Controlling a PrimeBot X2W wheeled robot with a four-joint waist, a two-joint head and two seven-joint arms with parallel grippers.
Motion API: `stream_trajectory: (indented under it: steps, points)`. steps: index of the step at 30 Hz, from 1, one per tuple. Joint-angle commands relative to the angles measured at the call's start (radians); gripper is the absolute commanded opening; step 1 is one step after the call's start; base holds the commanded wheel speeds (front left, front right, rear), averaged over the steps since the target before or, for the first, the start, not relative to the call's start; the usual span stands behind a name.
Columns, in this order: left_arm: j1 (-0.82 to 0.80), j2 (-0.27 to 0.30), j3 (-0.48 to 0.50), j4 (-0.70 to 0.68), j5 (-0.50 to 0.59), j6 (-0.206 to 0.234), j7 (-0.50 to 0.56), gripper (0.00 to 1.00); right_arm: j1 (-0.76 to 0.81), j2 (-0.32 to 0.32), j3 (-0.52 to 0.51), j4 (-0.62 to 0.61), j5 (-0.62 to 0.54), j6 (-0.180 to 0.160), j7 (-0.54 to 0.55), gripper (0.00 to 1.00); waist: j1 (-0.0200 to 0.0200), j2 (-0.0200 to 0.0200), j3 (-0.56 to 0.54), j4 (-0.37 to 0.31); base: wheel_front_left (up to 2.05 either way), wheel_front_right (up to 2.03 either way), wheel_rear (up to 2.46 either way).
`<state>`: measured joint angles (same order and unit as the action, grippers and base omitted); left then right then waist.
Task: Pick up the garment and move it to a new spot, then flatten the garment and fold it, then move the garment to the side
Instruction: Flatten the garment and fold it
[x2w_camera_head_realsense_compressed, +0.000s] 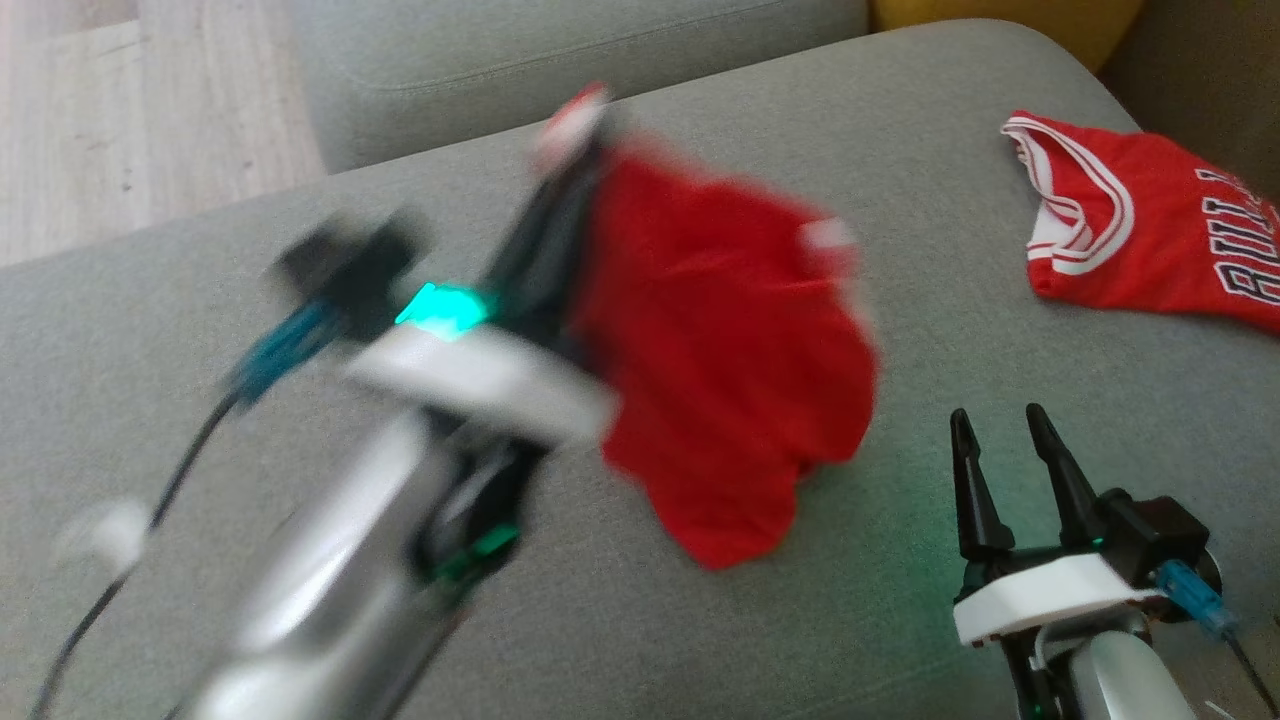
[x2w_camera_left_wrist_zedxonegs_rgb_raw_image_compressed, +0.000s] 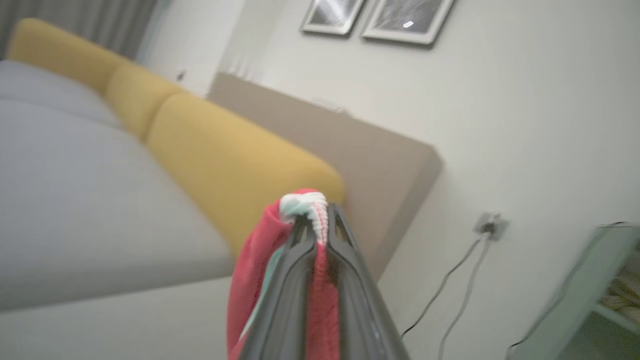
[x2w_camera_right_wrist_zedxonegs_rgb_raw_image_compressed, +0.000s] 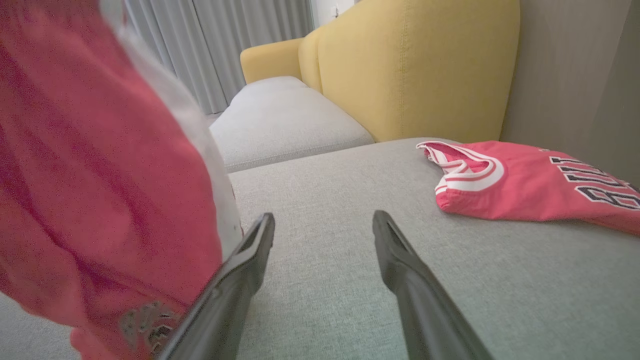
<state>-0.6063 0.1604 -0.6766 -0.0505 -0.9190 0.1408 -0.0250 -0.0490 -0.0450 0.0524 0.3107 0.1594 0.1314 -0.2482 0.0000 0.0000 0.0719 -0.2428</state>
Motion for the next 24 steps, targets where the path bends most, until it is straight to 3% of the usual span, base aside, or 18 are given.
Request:
stream_trajectory:
  steps: [1, 4, 10, 16, 19, 20, 22, 23, 24]
  points:
    - [0.048, 0.076, 0.063, -0.033, -0.010, 0.012, -0.007, 0.00, -0.018, -0.005, 0.020, -0.030, 0.008, -0.001, -0.014, 1.00, 0.0000, 0.0000, -0.002, 0.009, 0.00, 0.00, 0.00]
    - [0.225, 0.221, 0.109, -0.046, -0.018, 0.015, -0.031, 0.00, -0.009, -0.005, 0.020, -0.028, 0.002, -0.001, -0.014, 1.00, 0.0000, 0.0000, -0.006, 0.025, 0.00, 0.00, 0.00]
    - [0.567, 0.351, 0.187, -0.025, -0.108, -0.029, -0.137, 0.00, 0.020, -0.005, 0.001, -0.027, -0.029, -0.001, -0.014, 1.00, 0.0000, 0.0000, -0.017, 0.088, 0.00, 0.00, 0.00]
    - [0.644, 0.332, 0.226, 0.174, -0.122, -0.020, -0.200, 0.00, 0.038, -0.005, -0.008, -0.022, -0.069, -0.001, -0.014, 1.00, 0.0000, 0.0000, -0.043, 0.162, 0.00, 0.00, 0.00]
    - [0.647, 0.285, 0.269, 0.270, -0.153, -0.008, -0.217, 0.00, 0.040, -0.005, -0.009, -0.023, -0.082, -0.001, -0.014, 1.00, 0.0000, 0.0000, -0.054, 0.178, 0.00, 0.00, 0.00]
    - [0.646, 0.281, 0.273, 0.299, -0.149, -0.004, -0.220, 0.13, 0.038, -0.005, -0.008, -0.023, -0.085, -0.001, -0.014, 1.00, 0.0000, 0.0000, -0.054, 0.181, 0.00, 0.00, 0.00]
    - [0.644, 0.267, 0.281, 0.349, -0.152, 0.004, -0.222, 0.78, 0.036, -0.005, -0.006, -0.023, -0.089, -0.001, -0.014, 1.00, 0.0000, 0.0000, -0.055, 0.183, 0.00, 0.00, 0.00]
    - [0.642, 0.262, 0.281, 0.367, -0.156, 0.003, -0.222, 1.00, 0.036, -0.005, -0.005, -0.023, -0.091, -0.001, -0.014, 1.00, 0.0000, 0.0000, -0.055, 0.184, 0.00, 0.00, 0.00]
    - [0.641, 0.258, 0.285, 0.380, -0.160, 0.006, -0.222, 1.00, 0.036, -0.005, -0.004, -0.023, -0.092, -0.001, -0.014, 1.00, 0.0000, 0.0000, -0.056, 0.184, 0.00, 0.00, 0.00]
